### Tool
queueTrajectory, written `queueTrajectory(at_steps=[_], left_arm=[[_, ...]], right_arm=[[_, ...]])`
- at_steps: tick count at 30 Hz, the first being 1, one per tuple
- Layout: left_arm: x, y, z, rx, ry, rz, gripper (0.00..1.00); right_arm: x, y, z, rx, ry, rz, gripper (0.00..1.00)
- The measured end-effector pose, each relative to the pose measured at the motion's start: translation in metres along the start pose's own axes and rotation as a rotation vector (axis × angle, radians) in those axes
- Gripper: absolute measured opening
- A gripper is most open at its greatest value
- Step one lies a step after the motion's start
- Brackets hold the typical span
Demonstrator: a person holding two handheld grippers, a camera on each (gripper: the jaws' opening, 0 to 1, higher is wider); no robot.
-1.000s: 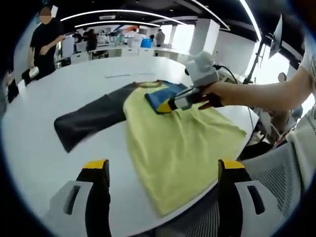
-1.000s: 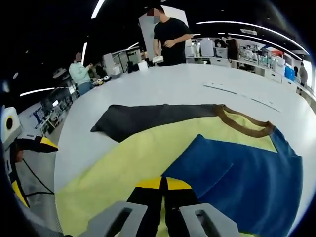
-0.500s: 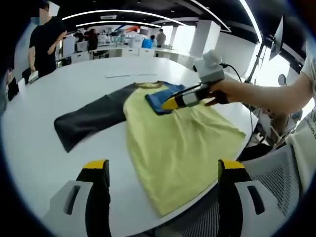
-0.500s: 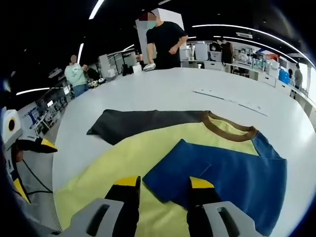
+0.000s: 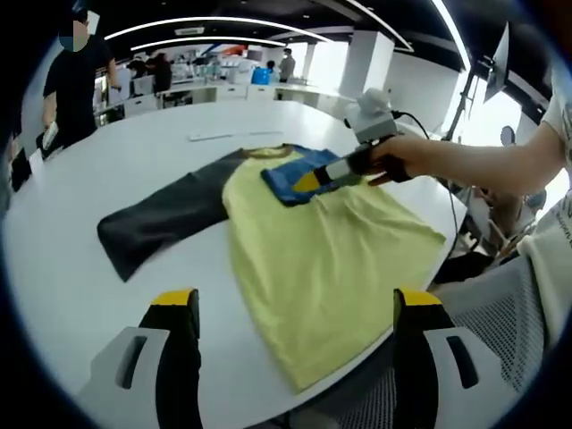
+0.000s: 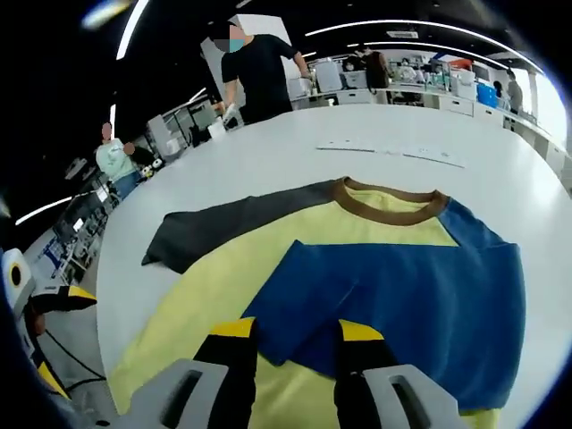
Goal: Fold the garment on the visible template until the final outline fits inside the template.
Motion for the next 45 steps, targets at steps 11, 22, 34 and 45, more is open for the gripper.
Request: queueTrajectory(at_steps=[11,22,34,45], left_arm=[[0.004,0.0,0.0,-0.003,-0.022,0.003,0.85],[0.005,0.002,0.0,0.004,-0.035,0.007,0.84],[0.007,-0.001,-0.001,-0.002,-0.036,0.005,0.83],[0.003,-0.002,0.002,0.005,-0.028,0.017,0.83]], right_arm=[[0.006,0.001,-0.005,-0.011,-0.056,-0.021,0.08],[0.006,0.001,-0.005,-0.006,-0.046,-0.037,0.0],[-0.016,0.03,0.002,0.058,0.035,-0.008,0.0],[-0.033,0.044,-0.007,0.065,0.073,0.028,0.0]])
Point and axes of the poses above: the point that each gripper's makers call its tool centre point, and the gripper's own axes: z roughly backward along the fingers, x roughly to its right, y roughly out of its top, the point moved 2 cm from there along z, roughly backward along the fingers, and after that the axes turned 14 degrees about z, right-handed, at the moved point
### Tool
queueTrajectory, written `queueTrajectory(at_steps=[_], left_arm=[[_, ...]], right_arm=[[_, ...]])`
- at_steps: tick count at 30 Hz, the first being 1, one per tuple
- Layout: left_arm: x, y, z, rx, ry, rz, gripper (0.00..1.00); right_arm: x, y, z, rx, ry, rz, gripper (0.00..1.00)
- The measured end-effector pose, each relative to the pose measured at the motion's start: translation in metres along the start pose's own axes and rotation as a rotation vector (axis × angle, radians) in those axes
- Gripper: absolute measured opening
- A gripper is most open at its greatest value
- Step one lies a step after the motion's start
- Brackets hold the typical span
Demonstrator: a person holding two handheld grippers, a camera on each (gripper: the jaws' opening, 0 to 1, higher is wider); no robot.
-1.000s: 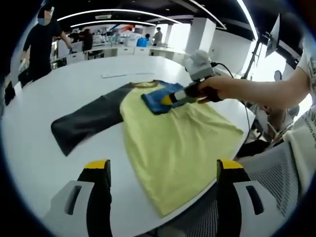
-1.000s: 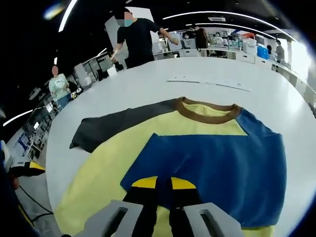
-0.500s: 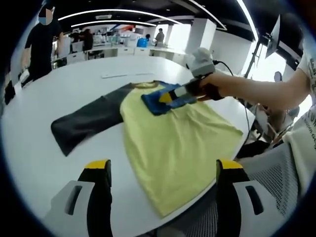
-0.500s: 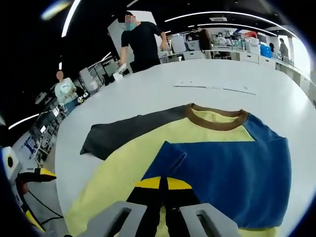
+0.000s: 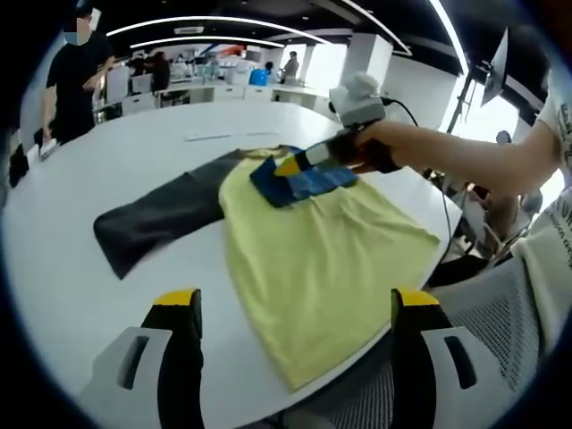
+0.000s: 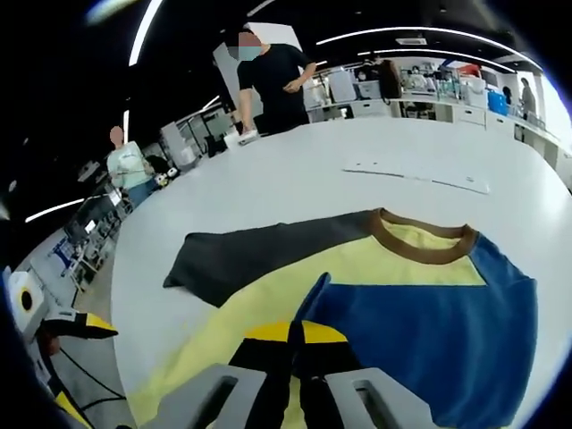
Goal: Fold the garment on the visible template until the final outline fits inside the template.
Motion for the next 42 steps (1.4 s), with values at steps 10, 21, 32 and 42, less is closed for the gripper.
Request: queueTrajectory(at_steps=[10,21,32,42], left_arm=[[-0.002,-0.007,0.003,0.001,0.004,0.016,0.83],[-0.006,-0.01,0.003,-0.011,0.011,0.014,0.84],[-0.004,-0.008,0.001,-0.011,0.012,0.002,0.86],[-0.006,-0.003,0.0,0.004,0.033,-0.004,0.93]], right_arm=[[-0.015,0.002,-0.018,-0.036,0.034,0.046,0.0],[-0.027,0.0,-0.023,-0.05,0.082,0.059,0.12],[-0.027,0.001,-0.017,-0.041,0.088,0.124,0.35],[-0.012,-0.004,-0.004,-0.051,0.043,0.181,0.57]])
Point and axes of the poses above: the point that each gripper's makers call its tool centre point, and the gripper's own axes: z roughly backward along the fingers, x roughly to its right, y roughly out of its top, the point moved 2 cm from there along z, roughly backward along the fingers, and after that the axes turned 14 degrees about z, right-handed, at the moved point
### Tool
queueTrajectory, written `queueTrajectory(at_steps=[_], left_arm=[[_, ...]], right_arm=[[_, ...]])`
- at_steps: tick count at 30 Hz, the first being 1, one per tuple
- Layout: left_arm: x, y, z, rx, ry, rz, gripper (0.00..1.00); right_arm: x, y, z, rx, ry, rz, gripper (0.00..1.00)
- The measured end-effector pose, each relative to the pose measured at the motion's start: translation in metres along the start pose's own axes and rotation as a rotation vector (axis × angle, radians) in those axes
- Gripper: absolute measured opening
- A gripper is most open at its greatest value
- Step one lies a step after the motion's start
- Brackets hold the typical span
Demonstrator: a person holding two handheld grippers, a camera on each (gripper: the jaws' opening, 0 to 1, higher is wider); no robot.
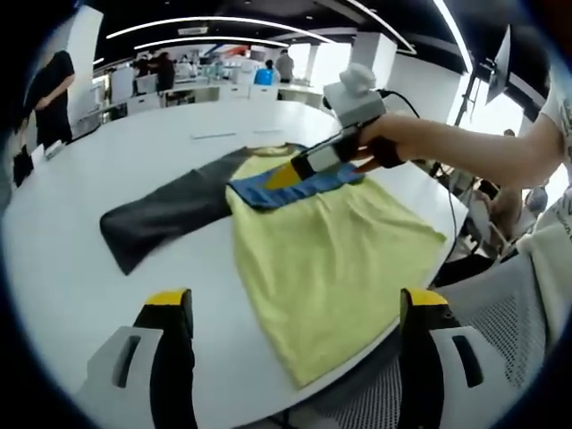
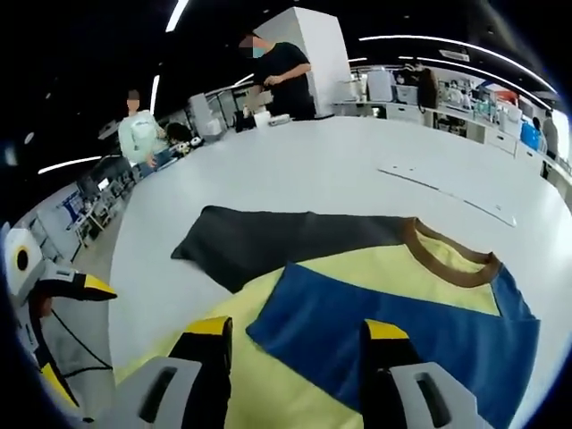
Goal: Fold the garment on the visible template until the final outline fits inside the template.
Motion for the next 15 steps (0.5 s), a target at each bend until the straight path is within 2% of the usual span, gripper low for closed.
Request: queueTrajectory(at_steps=[3,11,15], left_arm=[[0.001,0.002,-0.001,0.006,-0.003,-0.004,0.95],[0.003,0.005,-0.002,0.012,-0.004,-0.019,0.99],[0.005,0.006,-0.002,0.009,-0.008,-0.02,0.99]], right_arm=[[0.006,-0.004,0.005,-0.005,-0.022,0.001,0.66],[0.018,-0.019,0.019,-0.01,-0.057,-0.022,0.8],[0.024,-0.026,0.028,-0.016,-0.066,-0.034,0.84]])
Point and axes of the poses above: the point that each gripper's makers call its tool centre point, and the gripper's own axes: z roughly backward along the fingers, x roughly to its right, y roughly out of its top, the point moved 2 cm from there along z, roughly backward along the fingers, and after that the axes turned 14 degrees about z, right-handed, at the moved point
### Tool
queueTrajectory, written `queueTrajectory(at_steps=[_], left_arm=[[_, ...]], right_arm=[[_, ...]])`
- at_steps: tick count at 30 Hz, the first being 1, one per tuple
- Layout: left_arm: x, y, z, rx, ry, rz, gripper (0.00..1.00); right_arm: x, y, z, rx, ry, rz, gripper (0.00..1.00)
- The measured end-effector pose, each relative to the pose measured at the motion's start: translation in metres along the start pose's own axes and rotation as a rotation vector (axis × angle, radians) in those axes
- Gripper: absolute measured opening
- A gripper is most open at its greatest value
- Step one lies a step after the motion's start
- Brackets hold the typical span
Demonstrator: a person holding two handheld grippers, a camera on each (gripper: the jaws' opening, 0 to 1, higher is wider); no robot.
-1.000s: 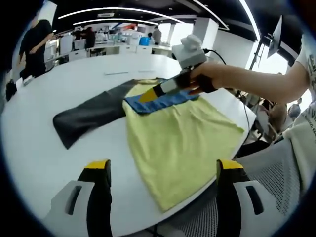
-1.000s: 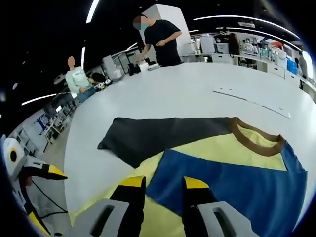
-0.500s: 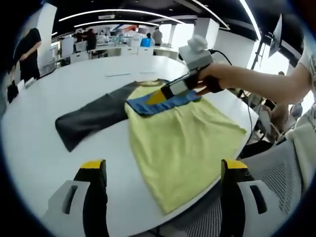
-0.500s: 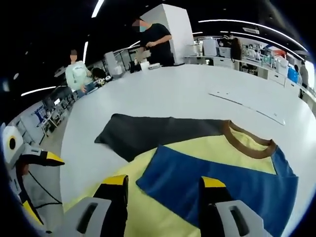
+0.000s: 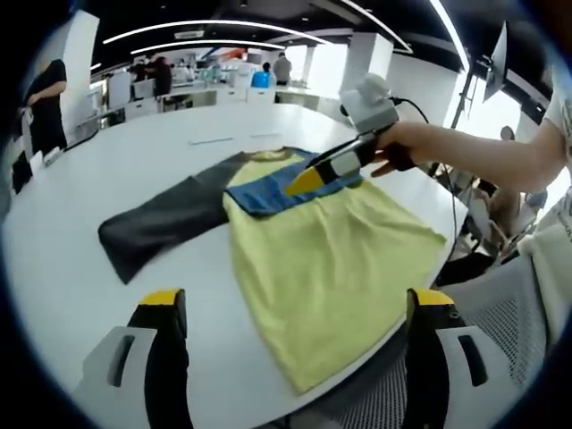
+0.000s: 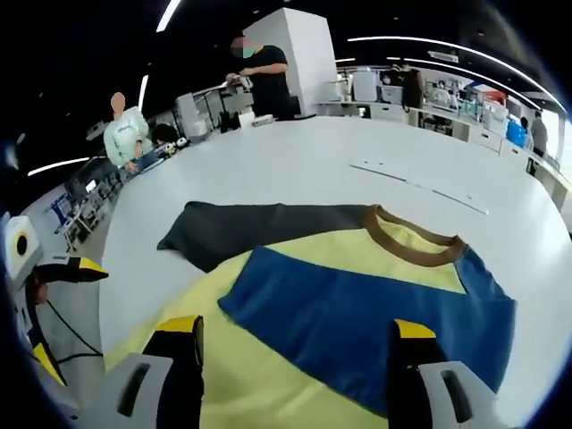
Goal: Fold the garment on the visible template until the final outline fits inside the template.
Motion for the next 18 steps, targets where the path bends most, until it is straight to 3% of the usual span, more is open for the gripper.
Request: queueTrajectory(at_steps=[18], left_arm=[[0.003,0.002,0.0,0.0,0.001,-0.013,0.98]], right_arm=[[0.04,-0.033,0.041,-0.016,-0.1,-0.063,0.8]])
Point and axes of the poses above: the point that each gripper's makers call its tool centre point, and the gripper's own axes: z roughly backward along the fingers, x roughly to its right, y roughly out of its top, the point moved 2 cm from there along z, roughly backward along the fingers, and after that the axes turned 14 degrees about z, right-handed, at the moved point
